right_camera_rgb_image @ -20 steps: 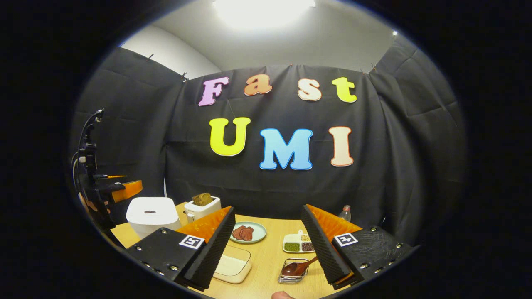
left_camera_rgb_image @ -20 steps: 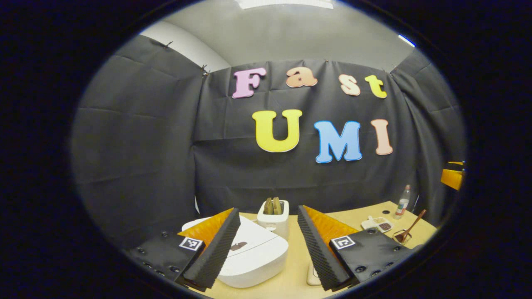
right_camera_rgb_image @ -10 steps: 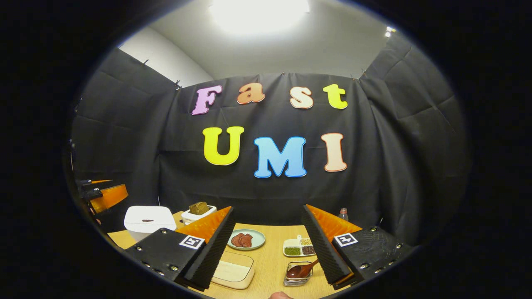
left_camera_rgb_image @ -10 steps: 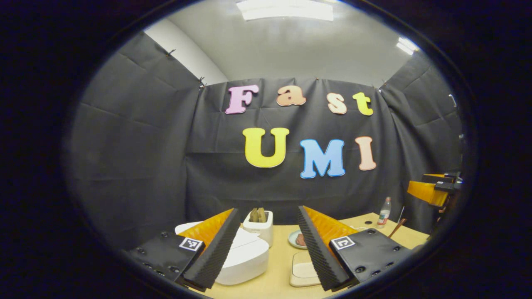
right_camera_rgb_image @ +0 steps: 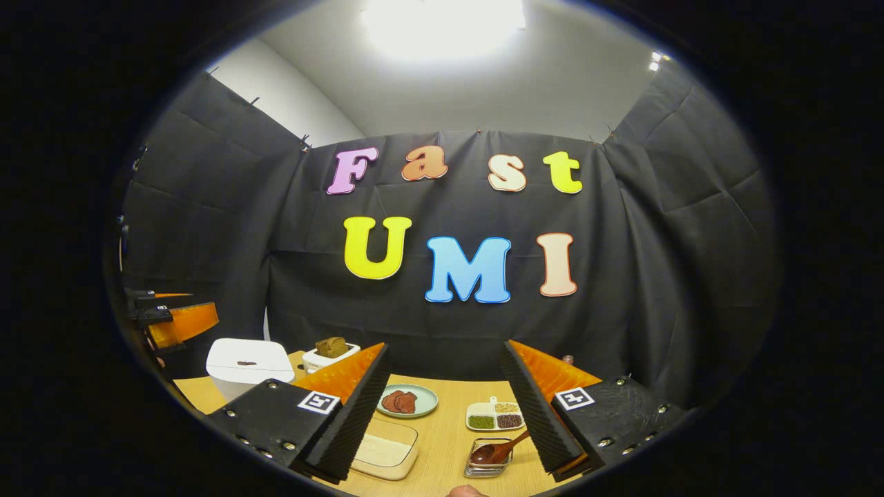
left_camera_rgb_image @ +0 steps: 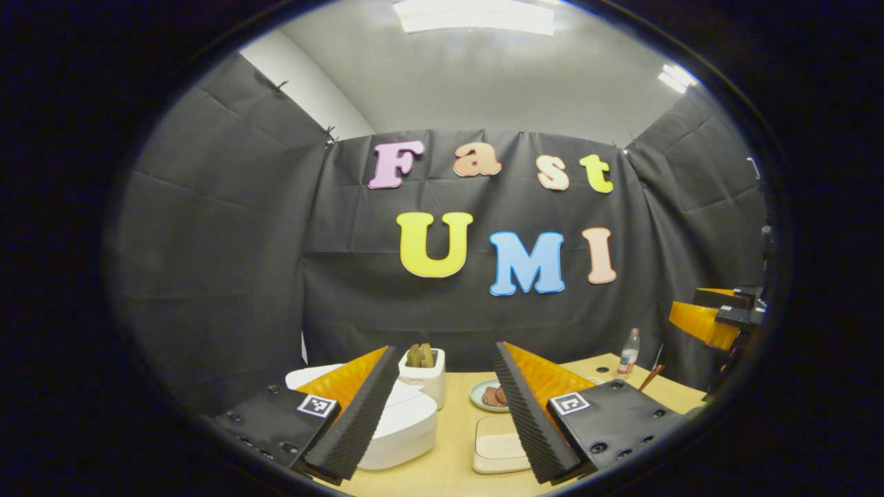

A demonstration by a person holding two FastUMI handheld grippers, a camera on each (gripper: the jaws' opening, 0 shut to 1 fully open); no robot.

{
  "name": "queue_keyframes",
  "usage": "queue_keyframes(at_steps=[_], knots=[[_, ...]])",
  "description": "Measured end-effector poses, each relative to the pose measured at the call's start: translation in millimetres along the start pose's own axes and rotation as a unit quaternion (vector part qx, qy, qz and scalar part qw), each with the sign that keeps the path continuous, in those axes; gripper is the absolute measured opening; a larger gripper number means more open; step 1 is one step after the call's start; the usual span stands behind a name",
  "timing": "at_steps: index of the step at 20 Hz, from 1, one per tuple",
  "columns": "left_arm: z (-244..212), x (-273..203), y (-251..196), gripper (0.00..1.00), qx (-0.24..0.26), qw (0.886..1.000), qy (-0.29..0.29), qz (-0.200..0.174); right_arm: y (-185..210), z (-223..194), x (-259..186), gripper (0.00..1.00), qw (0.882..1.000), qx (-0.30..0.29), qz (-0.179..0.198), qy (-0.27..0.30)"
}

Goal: Close the left gripper, press the button to open the rice cooker; take a wooden spoon from the chopstick holder with the right hand, scoop a spoonful of rice and pour it into the rice cooker, then put the wooden spoon back into the chopstick holder.

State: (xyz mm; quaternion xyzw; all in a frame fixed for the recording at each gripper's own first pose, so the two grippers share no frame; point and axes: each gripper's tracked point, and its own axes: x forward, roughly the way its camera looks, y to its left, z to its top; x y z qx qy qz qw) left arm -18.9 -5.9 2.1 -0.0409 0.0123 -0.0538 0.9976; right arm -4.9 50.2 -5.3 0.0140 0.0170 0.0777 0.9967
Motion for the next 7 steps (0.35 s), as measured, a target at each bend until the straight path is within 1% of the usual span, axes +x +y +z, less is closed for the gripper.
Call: queue_keyframes(at_steps=[3, 7], knots=[[8.3, -7.7, -3.8, 0.96, 0.001, 1.000, -0.010, -0.001, 1.8, 6.9, -1.0, 0.98, 1.000, -0.001, 0.003, -0.007], [6.9, -12.9, 0.2, 0.95, 0.001, 1.000, -0.008, 0.000, 9.2, 7.5, -2.1, 0.98, 1.000, 0.000, 0.011, -0.009]])
